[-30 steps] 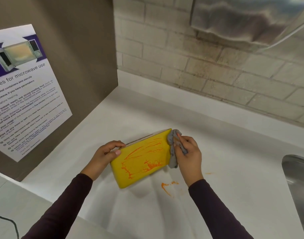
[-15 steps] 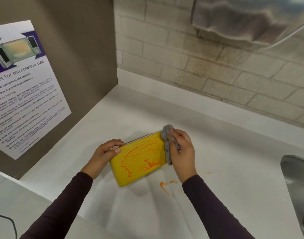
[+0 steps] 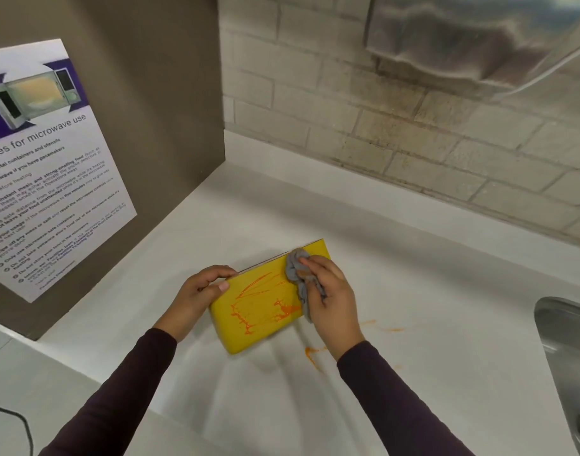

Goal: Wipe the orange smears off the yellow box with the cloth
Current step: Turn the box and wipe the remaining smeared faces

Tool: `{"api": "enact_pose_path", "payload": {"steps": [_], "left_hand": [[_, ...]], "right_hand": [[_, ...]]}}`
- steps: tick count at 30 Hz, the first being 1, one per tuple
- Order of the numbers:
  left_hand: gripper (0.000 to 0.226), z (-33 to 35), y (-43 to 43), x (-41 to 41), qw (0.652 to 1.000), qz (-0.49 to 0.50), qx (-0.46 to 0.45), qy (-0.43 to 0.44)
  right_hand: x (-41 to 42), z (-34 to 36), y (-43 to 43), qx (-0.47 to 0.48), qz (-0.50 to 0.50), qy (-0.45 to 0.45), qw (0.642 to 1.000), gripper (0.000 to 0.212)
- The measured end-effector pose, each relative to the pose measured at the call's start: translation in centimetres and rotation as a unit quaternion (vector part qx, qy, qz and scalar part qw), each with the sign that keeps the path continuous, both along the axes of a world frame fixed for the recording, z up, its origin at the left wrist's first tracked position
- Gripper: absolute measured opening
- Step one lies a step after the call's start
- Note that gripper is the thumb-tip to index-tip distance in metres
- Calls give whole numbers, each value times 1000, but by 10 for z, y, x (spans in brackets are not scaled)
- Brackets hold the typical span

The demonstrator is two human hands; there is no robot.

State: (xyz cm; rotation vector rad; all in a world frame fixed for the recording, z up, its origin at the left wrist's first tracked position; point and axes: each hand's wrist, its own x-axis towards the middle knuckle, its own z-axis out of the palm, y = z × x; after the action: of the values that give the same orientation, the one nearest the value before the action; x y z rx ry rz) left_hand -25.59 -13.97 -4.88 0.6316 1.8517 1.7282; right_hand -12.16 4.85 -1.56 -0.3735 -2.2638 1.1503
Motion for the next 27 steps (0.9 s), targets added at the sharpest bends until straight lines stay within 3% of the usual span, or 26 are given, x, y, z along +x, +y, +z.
{"api": "enact_pose_path", "payload": {"steps": [4,11,17,24,27], "left_hand": [[47,1,2,-1,1000,7,3,-11],[45,1,2,2,1000,10,2,-4],[45,1,4,4,1000,24,9,-3],[42,2,4,7,1000,21,11,5],[44,3,4,7,1000,22,4,9]], "right_hand": [[14,-8,-5,22,61,-21,998,35],[-1,0,14,-26,-46,-6,999,30],[4,-5,-10,23,70,-26,997,32],[-5,7,14,28,12,-21,999,37],[-11,7,-5,47,42,-19,998,43]]}}
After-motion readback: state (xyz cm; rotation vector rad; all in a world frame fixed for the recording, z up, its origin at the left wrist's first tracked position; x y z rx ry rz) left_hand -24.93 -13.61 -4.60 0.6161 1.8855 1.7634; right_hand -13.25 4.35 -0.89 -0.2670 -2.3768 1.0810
